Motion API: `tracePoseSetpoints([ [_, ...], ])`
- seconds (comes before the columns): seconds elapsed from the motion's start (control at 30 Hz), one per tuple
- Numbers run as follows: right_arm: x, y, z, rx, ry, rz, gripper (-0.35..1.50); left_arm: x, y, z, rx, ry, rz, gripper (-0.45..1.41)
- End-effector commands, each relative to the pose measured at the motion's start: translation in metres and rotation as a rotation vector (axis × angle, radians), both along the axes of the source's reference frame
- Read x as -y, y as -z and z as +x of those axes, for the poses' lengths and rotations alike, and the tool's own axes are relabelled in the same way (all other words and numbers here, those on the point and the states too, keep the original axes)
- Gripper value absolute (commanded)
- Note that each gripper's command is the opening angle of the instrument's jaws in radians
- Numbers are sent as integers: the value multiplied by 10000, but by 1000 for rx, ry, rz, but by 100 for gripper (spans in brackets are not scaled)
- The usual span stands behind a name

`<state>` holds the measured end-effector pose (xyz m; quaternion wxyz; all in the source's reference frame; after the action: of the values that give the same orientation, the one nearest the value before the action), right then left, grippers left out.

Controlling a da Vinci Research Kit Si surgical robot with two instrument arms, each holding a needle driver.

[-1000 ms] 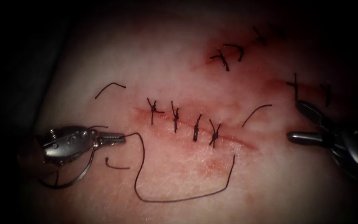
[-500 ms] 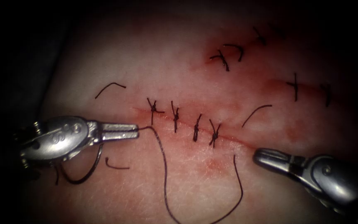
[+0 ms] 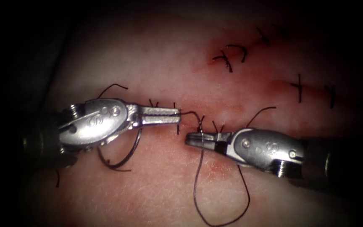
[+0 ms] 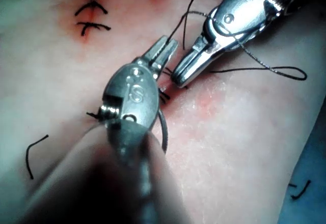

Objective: Wound Closure
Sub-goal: Wrap the suture two times counter-clockwise around the right gripper.

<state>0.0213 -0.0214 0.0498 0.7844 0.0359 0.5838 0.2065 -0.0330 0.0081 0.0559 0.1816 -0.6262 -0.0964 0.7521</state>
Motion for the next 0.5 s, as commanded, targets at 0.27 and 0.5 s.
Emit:
tracePoseSetpoints([
  [0.27, -2, 23, 11, -211, -96, -49, -35, 3, -47, -19, -119, 0, -28, -45],
  [0.5, -7, 46, 17, -162, -216, -92, -35, 19, -53, -36, -126, -28, -38, -45],
])
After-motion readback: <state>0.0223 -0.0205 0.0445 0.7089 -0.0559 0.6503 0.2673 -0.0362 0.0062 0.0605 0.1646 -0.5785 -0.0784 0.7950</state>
